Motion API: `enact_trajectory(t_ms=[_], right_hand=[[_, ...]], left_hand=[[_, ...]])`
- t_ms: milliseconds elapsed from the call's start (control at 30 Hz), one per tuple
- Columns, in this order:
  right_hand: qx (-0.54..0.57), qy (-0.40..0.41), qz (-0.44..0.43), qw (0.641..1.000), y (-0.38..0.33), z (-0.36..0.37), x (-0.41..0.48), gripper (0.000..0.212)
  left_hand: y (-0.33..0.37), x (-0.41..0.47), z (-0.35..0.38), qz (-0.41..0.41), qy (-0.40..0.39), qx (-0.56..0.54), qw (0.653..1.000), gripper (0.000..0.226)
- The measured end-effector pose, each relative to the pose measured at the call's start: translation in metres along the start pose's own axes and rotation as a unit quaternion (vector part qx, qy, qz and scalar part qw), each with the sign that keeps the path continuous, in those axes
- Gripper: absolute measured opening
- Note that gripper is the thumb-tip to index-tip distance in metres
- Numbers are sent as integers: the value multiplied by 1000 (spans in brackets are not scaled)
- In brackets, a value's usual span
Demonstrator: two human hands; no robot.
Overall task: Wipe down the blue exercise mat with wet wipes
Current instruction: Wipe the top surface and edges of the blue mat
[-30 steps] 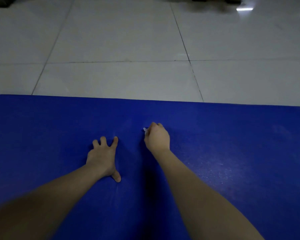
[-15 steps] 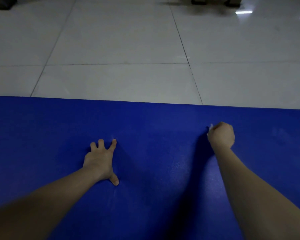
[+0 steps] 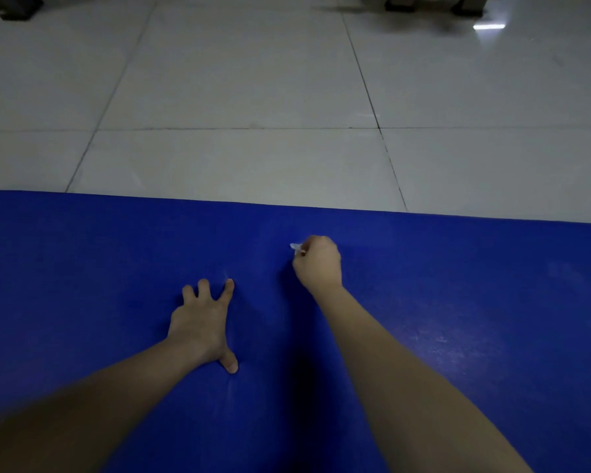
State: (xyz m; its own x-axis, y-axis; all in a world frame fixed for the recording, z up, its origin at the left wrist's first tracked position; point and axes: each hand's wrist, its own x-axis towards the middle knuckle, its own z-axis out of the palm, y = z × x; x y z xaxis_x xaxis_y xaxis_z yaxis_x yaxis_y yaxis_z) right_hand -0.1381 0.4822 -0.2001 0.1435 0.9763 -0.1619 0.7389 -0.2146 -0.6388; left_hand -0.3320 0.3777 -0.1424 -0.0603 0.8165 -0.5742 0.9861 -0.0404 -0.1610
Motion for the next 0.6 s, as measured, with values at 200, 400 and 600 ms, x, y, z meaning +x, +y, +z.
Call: enact_trajectory(t_ms=[200, 400, 600], right_hand=[[-107, 9, -65, 992, 19, -29, 1, 33], [-98, 126, 87, 983, 113, -91, 36, 47], [-83, 208, 225, 948, 154, -126, 54, 54]], left_hand=[[0, -1, -3, -1, -5, 1, 1000, 162], [2, 1, -3, 0, -4, -5, 1000, 163], [2, 2, -1, 0, -2, -8, 1000, 162]])
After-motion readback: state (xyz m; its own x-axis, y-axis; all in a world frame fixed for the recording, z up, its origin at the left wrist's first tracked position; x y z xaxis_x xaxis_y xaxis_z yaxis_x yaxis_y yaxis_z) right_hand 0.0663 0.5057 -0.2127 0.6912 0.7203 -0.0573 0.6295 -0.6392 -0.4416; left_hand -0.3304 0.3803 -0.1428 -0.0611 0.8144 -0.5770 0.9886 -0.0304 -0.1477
